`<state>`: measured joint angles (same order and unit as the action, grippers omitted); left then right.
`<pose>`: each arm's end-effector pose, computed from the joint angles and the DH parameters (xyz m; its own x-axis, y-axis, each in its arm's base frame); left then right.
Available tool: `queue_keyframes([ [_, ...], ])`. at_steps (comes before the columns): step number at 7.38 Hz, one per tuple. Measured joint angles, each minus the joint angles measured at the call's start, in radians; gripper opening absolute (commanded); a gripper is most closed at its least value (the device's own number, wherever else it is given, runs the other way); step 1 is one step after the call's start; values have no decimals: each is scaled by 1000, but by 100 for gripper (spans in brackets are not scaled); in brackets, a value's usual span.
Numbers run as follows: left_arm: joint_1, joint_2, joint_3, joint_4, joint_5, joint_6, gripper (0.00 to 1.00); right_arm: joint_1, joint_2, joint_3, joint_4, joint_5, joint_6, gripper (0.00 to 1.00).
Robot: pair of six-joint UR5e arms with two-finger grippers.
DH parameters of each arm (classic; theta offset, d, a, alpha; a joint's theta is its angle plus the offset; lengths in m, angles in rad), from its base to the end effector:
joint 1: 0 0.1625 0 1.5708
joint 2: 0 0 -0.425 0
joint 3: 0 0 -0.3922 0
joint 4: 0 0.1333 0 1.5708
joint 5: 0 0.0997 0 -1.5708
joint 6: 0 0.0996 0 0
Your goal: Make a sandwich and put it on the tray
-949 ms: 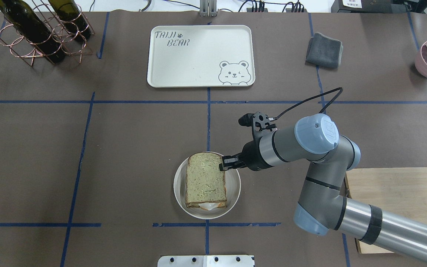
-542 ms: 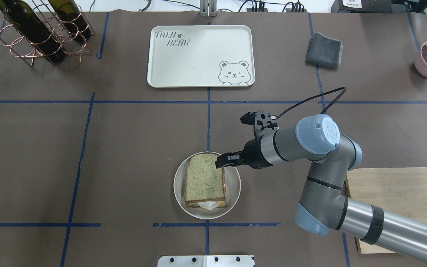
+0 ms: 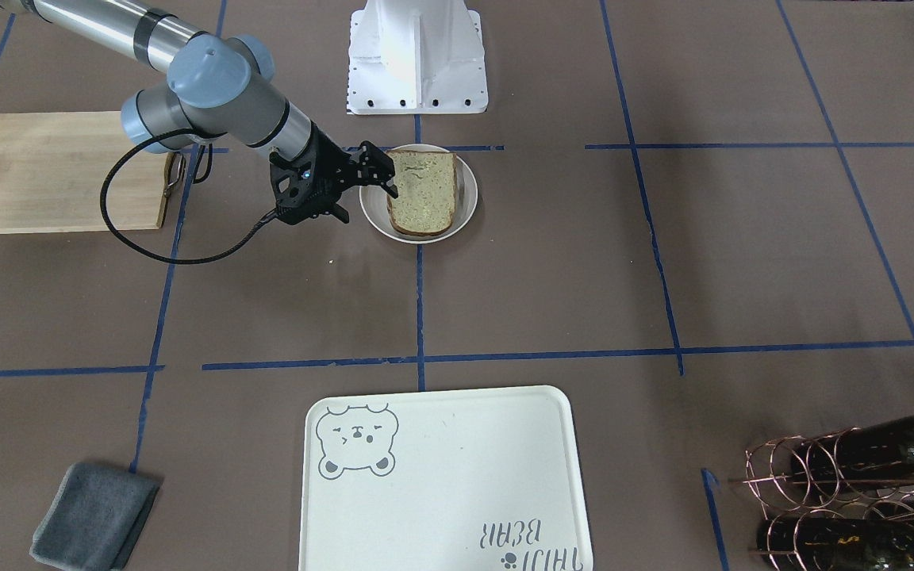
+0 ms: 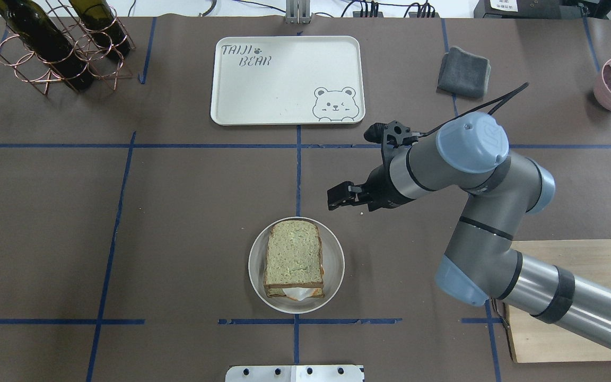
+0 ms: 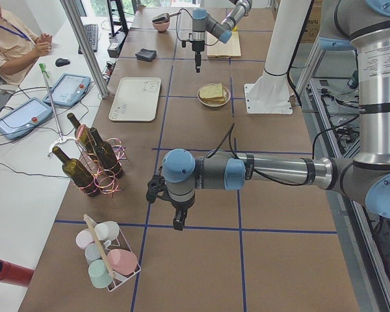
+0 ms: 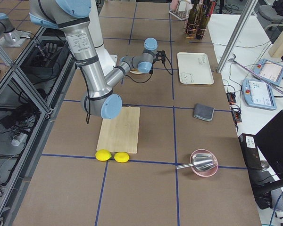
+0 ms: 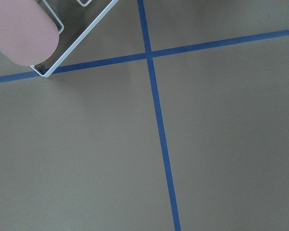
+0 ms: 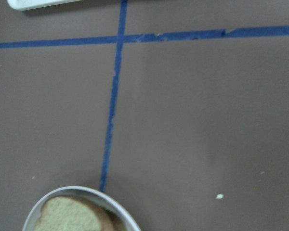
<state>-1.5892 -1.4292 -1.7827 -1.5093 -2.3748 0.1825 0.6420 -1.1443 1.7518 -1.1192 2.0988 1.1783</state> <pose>-0.0695 -0.4304 0.6239 0.6856 0.1751 -0.7066 -0.1078 0.9844 0.1394 -0.4481 -0.4388 0.2808 0.4256 -0.0943 0.9000 -0.0028 0.9944 0.1056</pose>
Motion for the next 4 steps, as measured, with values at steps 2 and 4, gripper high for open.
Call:
queue_keyframes([
  [2,0,0,-11,0,4,0,100,111,-42,7,-152,11,-235,100],
  [4,0,3,-14,0,6,0,100,260,-120,5,-247,65,-526,100],
])
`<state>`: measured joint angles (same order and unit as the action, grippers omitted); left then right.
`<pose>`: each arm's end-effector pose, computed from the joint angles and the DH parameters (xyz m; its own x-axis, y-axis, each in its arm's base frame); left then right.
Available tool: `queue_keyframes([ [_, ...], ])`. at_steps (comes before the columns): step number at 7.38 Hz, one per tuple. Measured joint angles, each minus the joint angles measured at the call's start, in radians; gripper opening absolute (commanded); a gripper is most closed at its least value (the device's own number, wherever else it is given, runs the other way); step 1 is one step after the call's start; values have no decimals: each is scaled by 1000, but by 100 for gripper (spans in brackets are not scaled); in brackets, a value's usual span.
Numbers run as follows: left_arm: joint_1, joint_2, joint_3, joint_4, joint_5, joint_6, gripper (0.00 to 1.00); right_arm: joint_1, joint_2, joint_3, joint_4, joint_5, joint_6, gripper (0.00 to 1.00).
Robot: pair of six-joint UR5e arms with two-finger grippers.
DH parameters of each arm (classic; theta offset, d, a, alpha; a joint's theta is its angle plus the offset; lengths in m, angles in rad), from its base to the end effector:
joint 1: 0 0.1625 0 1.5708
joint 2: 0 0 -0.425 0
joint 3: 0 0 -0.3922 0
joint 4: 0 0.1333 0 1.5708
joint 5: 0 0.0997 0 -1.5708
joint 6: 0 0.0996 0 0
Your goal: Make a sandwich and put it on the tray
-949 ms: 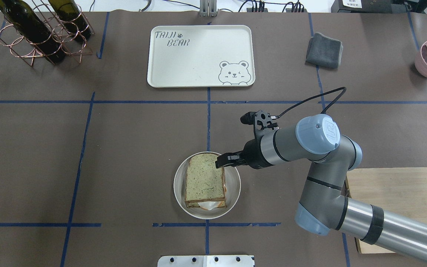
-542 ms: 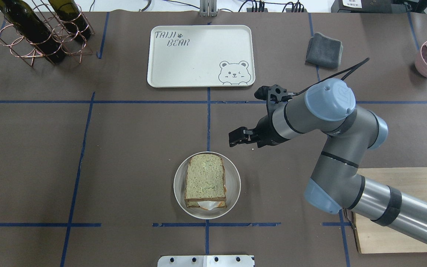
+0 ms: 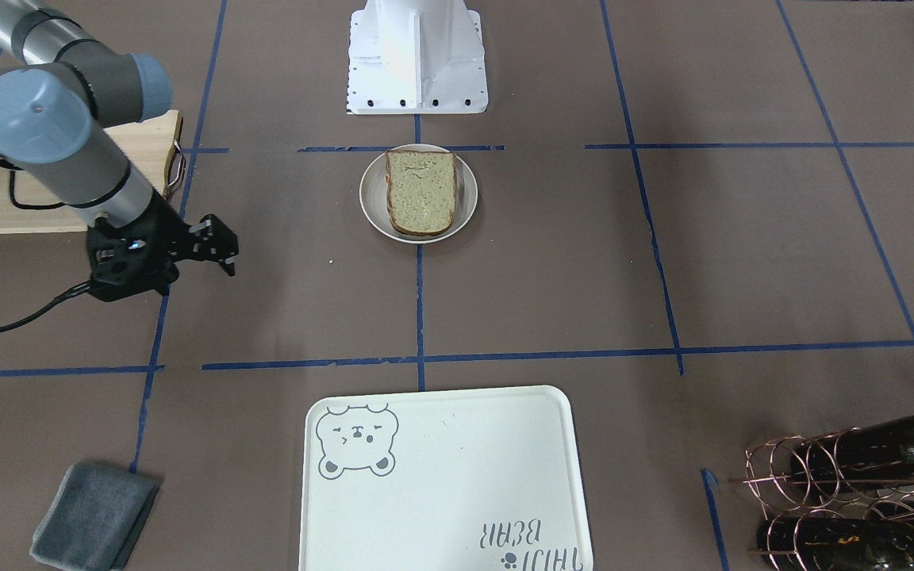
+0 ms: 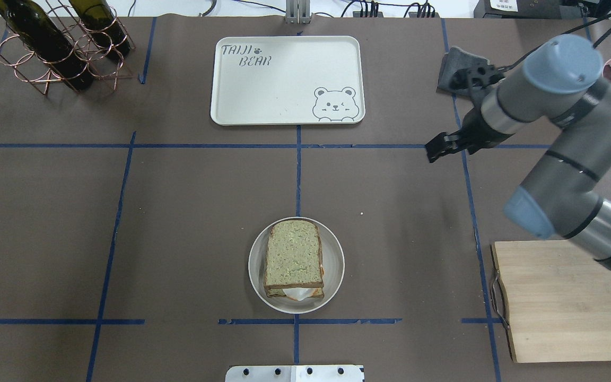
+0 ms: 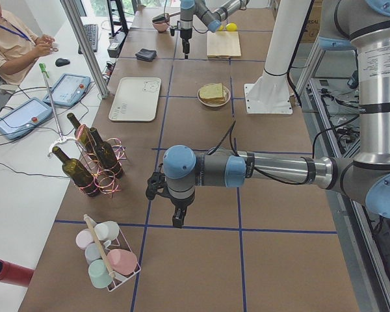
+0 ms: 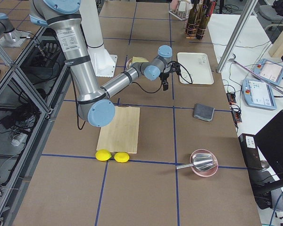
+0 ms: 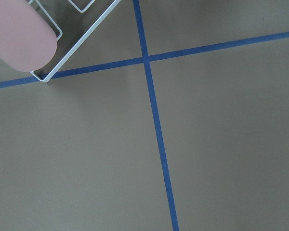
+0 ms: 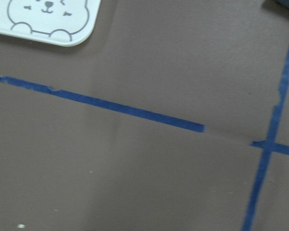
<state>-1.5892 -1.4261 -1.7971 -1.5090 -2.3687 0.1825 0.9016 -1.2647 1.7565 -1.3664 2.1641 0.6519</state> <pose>-0.0699 -0.4295 0.6186 0.6901 0.1827 -0.7003 -0.1087 0.9828 0.1494 -0.3134 -0.5213 0.3820 0.6289 -0.2673 0.7301 0.1188 0.9611 0.2495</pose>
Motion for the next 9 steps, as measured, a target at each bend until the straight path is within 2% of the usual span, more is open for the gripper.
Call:
queue_keyframes([
  [2,0,1,-5,0,0,0,100,202,-125,-4,-62,89,-353,100],
  [4,0,0,-28,-4,-11,0,100,382,-234,-7,-146,111,-627,100],
  [5,0,-3,-36,-13,-46,-2,100,462,-278,-8,-194,112,-689,100],
  [7,0,-12,-25,-44,-189,-26,100,581,-359,-5,-245,113,-724,100],
  [9,0,-84,41,-132,-285,-67,100,615,-406,7,-252,131,-729,100],
])
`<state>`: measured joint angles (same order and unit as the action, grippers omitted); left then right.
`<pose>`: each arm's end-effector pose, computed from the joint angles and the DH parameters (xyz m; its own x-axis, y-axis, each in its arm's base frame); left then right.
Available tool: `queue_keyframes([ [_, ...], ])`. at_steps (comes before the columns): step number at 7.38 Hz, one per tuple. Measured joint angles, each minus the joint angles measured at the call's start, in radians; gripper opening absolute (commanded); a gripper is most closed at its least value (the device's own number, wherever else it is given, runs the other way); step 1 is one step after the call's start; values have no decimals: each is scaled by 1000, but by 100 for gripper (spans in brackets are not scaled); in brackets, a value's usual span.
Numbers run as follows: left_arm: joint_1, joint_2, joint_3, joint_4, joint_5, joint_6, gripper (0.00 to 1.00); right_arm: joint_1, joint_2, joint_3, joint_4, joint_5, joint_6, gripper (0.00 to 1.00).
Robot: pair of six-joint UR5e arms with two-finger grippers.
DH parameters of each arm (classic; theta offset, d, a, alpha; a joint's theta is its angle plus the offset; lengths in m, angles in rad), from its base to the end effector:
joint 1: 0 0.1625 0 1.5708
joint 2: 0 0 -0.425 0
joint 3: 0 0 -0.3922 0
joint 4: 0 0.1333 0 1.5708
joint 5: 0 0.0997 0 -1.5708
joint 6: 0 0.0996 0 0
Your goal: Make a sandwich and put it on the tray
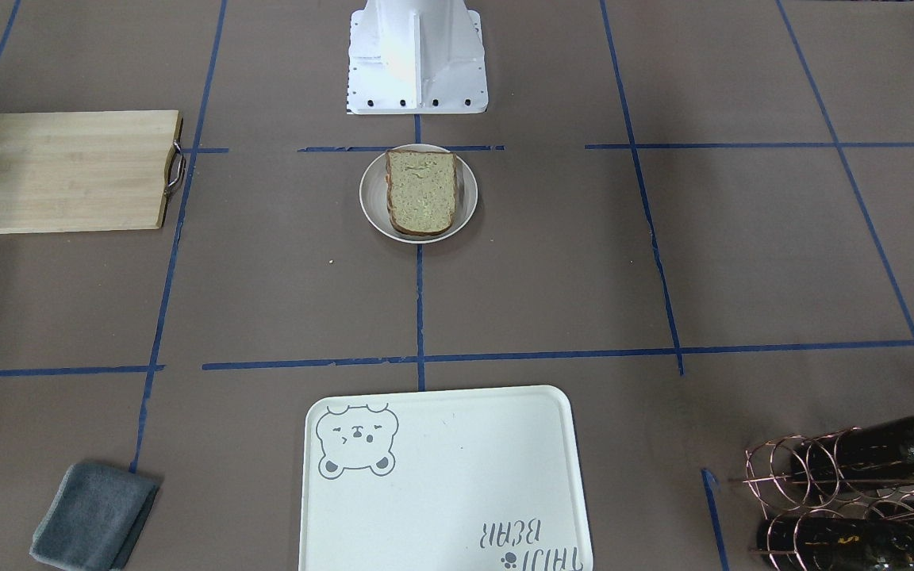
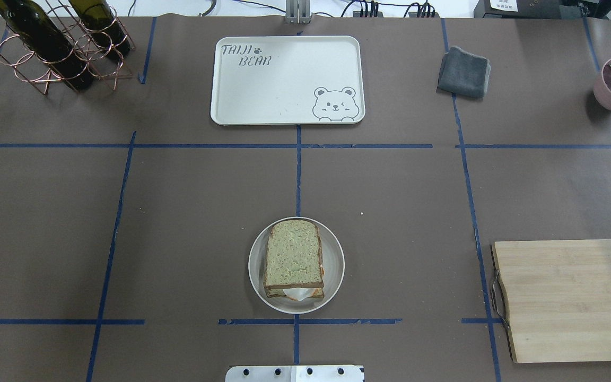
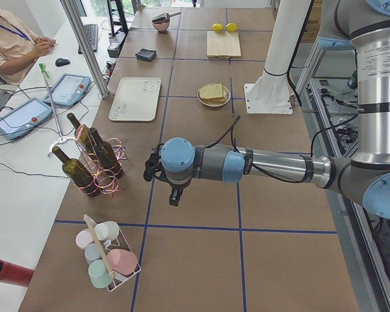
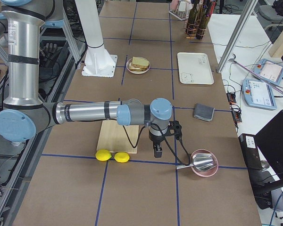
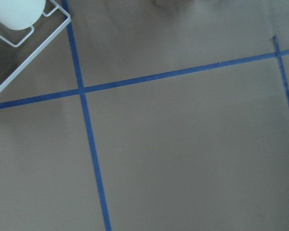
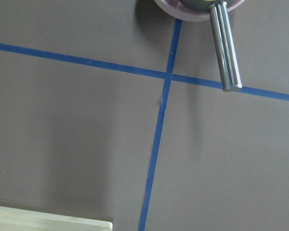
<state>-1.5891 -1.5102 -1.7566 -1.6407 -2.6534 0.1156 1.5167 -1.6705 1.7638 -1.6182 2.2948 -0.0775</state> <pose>-0.0539 -0.4693 0.5642 0.4710 0.2747 -0.8383 -0.0366 0.9556 0.2925 0.0428 -0.4542 0.6188 0.7400 -0.1479 0.6562 0.1116 0.9890 0.0970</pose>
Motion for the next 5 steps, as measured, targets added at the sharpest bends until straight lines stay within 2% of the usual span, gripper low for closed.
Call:
queue_keyframes([
  [2,5,-60,45,-99,-10,-42,100,4,-13,3,4,9,-1,100],
  [3,18,-69,41,-166,26,-64,100,5,-16,4,6,10,0,100],
  [5,123,-62,-28,-335,170,-177,100,5,-19,4,9,11,1,100],
])
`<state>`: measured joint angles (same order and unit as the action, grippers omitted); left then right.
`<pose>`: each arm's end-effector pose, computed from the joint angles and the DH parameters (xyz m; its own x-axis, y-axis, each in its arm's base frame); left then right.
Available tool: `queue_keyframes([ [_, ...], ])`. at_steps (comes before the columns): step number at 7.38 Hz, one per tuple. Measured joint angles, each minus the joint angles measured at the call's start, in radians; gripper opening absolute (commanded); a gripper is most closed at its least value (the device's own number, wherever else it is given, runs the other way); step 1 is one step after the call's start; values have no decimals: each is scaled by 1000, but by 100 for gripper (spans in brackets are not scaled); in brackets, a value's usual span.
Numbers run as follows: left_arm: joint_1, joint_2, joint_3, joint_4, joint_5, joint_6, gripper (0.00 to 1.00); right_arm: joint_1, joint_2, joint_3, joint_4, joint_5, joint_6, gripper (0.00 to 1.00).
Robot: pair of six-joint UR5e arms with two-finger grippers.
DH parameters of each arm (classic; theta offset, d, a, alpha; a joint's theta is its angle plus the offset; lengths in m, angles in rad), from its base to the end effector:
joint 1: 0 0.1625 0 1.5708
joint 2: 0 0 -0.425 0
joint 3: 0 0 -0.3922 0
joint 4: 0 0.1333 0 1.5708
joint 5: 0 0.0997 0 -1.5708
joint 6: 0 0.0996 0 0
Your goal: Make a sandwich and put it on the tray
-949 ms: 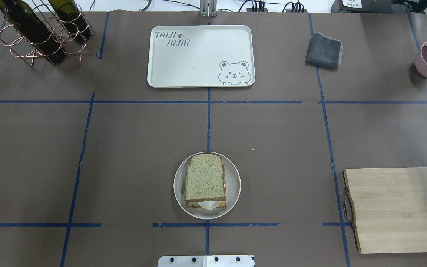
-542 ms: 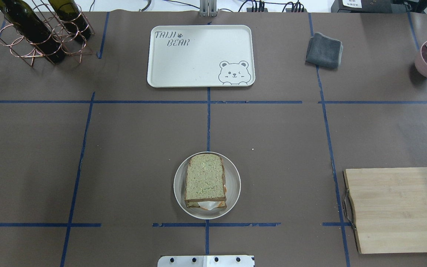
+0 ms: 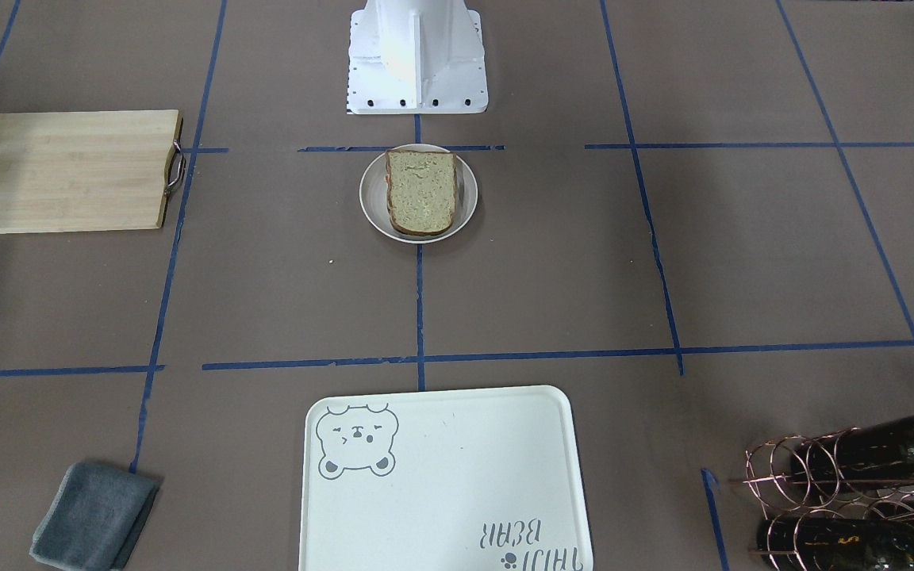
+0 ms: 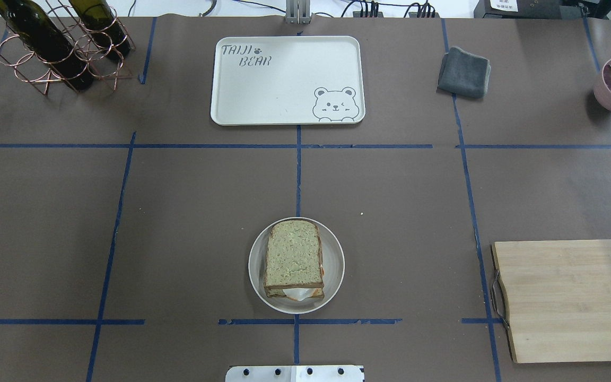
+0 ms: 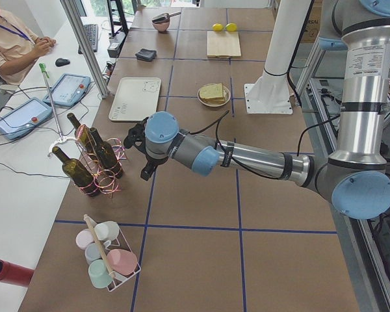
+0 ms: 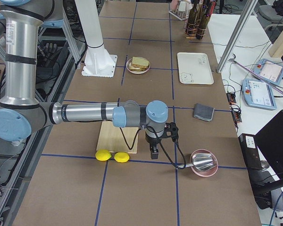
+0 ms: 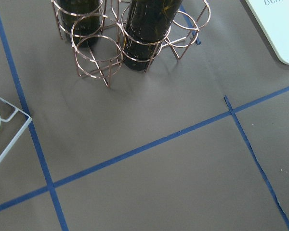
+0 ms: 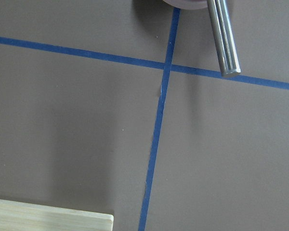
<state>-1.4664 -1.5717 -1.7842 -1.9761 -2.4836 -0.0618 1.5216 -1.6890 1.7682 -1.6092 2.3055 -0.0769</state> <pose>-0.0021 -0.5031 0.4958 0.5645 0.4697 -0.6788 -0.0501 0.8403 0.5398 0.0446 -0.4462 0.6233 0.7338 -0.1403 0.6647 0.1058 0.9901 0.0921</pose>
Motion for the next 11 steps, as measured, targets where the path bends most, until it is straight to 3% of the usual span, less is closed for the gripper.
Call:
queue_keyframes([
  [2,192,4,-93,-72,149,-233,100,0,-3,0,1,-2,1,100],
  [6,643,-56,-287,-86,323,-950,100,0,-8,0,2,-4,3,100],
  [9,948,-236,-238,-85,538,-1312,100,0,-12,0,2,-5,4,100],
  [10,1007,-289,-180,-87,614,-1362,93,0,-12,0,2,-5,5,100],
  [11,1049,-328,-119,-104,672,-1384,78,0,-12,0,2,-5,6,100],
])
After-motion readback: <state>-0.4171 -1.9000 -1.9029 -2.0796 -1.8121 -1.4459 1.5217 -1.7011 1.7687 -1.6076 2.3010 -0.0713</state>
